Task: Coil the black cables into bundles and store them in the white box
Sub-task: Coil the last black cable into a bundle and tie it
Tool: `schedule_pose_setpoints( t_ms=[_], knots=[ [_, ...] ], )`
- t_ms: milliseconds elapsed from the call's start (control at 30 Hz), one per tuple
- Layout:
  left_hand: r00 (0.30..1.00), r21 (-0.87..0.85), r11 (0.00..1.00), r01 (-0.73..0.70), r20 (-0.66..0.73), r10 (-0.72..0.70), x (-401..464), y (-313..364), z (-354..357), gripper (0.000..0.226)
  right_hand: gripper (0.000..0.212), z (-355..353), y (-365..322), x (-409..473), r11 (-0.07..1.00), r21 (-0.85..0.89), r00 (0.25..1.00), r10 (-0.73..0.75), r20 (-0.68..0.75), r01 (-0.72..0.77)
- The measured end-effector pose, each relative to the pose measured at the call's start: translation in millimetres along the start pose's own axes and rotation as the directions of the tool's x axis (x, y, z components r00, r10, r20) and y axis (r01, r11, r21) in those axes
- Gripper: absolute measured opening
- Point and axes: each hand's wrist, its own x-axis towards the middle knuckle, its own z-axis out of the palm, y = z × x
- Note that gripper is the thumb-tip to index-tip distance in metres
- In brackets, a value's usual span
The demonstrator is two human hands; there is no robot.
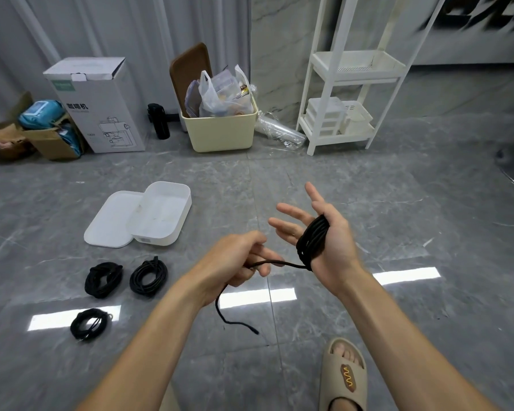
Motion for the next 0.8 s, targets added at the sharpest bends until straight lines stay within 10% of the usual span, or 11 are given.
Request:
schedule_pose_setpoints(
  t_ms=[433,633,800],
  knots=[
    [0.957,0.114,0.963,-0.244,-0.134,0.259,-5,10,0,0.032,0.041,-4,22,-3,0.740,-0.642,0.957,0.287,0.030,-0.202],
    [0.933,0.032,0.949,-0.313,-0.179,0.313,-4,11,-3,0.041,0.076,4,17,-14,0.649,-0.662,0.731,0.646,0.221,-0.373],
    [0.920,-0.054,0.942,-0.331,-0.241,0.309,-4,13,-8,0.053,0.095,12,8,-18,0.674,-0.568,0.365,0.737,0.569,-0.473]
  ],
)
